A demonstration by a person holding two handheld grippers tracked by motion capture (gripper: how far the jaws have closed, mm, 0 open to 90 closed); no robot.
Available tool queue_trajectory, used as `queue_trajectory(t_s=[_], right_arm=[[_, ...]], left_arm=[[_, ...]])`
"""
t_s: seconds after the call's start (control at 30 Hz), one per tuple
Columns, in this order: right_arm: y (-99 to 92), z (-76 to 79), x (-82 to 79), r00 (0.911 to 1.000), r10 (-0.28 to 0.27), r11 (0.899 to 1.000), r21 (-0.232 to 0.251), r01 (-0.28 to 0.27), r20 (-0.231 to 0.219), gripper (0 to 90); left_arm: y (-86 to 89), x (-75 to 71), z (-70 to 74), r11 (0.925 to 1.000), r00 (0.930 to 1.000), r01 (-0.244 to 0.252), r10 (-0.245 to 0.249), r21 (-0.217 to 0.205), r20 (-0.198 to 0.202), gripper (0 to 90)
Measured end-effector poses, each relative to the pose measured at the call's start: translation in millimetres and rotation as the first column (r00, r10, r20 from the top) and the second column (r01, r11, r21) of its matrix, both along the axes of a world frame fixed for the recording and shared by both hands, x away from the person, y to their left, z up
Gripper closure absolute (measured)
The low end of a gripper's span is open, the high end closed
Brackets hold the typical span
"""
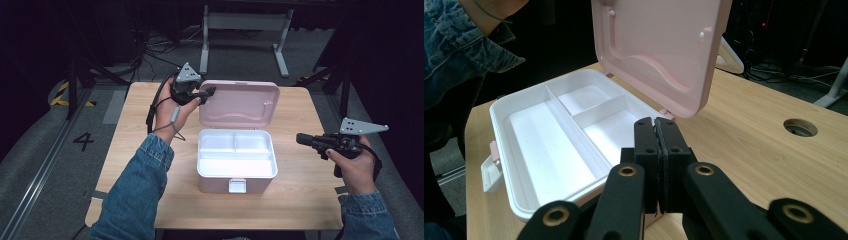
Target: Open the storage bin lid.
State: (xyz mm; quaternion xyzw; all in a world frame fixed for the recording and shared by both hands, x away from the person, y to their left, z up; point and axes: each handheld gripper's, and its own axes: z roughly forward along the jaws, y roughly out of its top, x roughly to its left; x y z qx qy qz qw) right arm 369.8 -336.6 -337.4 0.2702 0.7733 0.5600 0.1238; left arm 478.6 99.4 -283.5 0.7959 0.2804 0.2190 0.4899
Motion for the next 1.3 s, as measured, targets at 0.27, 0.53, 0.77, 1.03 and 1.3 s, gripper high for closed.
queue_trajectory(t_s=[0.27, 0.53, 0.77, 1.03, 1.3], right_arm=[[-4.7, -9.3, 2.5, 0.9998, -0.006, 1.000, 0.013, 0.007, -0.019, 88.1], [-8.9, -13.0, 3.9, 0.9990, -0.017, 1.000, 0.020, 0.018, -0.042, 86.2], [-11.3, -16.0, 5.8, 0.9980, -0.021, 0.999, 0.024, 0.022, -0.060, 84.7], [-13.1, -19.7, 8.3, 0.9970, -0.023, 0.999, 0.030, 0.025, -0.074, 83.2], [-15.7, -21.2, 8.7, 0.9952, -0.024, 0.998, 0.052, 0.029, -0.095, 79.2]], left_arm=[[-2.3, 22.8, -7.0, 0.9999, 0.9983, -0.015, 0.015, -0.006, -0.057, 59.7], [-5.5, 41.5, -17.9, 0.9995, 0.9949, -0.031, 0.030, -0.009, -0.097, 53.8], [-7.6, 54.4, -26.0, 0.9992, 0.9896, -0.037, 0.035, -0.014, -0.139, 50.3], [-6.7, 72.5, -40.3, 0.9991, 0.9781, -0.036, 0.031, -0.023, -0.206, 47.7], [-7.9, 84.3, -54.3, 0.9987, 0.9640, -0.049, 0.044, -0.015, -0.262, 43.7]])
